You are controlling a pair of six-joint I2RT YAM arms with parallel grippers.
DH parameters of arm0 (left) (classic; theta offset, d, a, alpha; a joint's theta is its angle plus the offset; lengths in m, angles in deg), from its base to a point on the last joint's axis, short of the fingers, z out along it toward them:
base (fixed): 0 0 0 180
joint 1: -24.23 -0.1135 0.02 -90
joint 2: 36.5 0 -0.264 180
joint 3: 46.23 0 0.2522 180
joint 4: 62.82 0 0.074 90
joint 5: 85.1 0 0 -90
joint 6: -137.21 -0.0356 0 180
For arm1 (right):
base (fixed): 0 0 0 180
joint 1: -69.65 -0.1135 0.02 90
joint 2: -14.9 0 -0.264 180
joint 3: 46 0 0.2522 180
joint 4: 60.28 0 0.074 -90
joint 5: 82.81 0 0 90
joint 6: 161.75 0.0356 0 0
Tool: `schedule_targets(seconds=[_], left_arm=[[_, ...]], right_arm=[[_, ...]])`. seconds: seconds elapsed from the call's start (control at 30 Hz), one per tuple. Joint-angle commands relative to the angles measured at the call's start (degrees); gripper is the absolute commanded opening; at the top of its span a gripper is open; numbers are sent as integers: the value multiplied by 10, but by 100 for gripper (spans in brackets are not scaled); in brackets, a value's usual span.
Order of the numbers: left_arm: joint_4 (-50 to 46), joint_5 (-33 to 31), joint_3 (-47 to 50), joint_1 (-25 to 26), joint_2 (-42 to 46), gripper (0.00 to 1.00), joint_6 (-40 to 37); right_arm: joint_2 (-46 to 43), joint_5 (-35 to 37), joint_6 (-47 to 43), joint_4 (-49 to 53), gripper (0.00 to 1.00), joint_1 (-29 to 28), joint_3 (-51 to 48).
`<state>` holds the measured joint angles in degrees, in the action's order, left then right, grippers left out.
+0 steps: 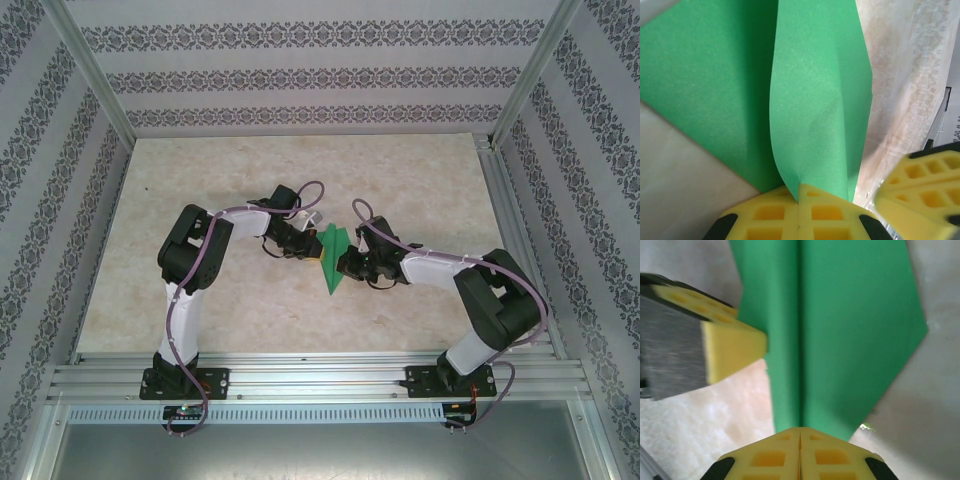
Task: Fold a paper plane with a square sheet of paper (pick it up from the middle)
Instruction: Fourth fold the wing at the center of the table.
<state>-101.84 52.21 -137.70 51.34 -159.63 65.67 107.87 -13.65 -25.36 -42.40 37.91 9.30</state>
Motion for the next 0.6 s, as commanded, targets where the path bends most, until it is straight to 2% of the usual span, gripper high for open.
schedule_targets(seconds=[0.0,0.23,0.57], left_arm=[[-17,-10,-10,-1,-15,2,-19],[-27,-9,-25,-8,-14,2,-24],[-38,-10,-41,-14,-25,2,-32]], right_arm=[[40,15,-30,25,8,-1,31],[71,70,-71,116,4,-9,55],[88,70,-79,120,5,-15,60]])
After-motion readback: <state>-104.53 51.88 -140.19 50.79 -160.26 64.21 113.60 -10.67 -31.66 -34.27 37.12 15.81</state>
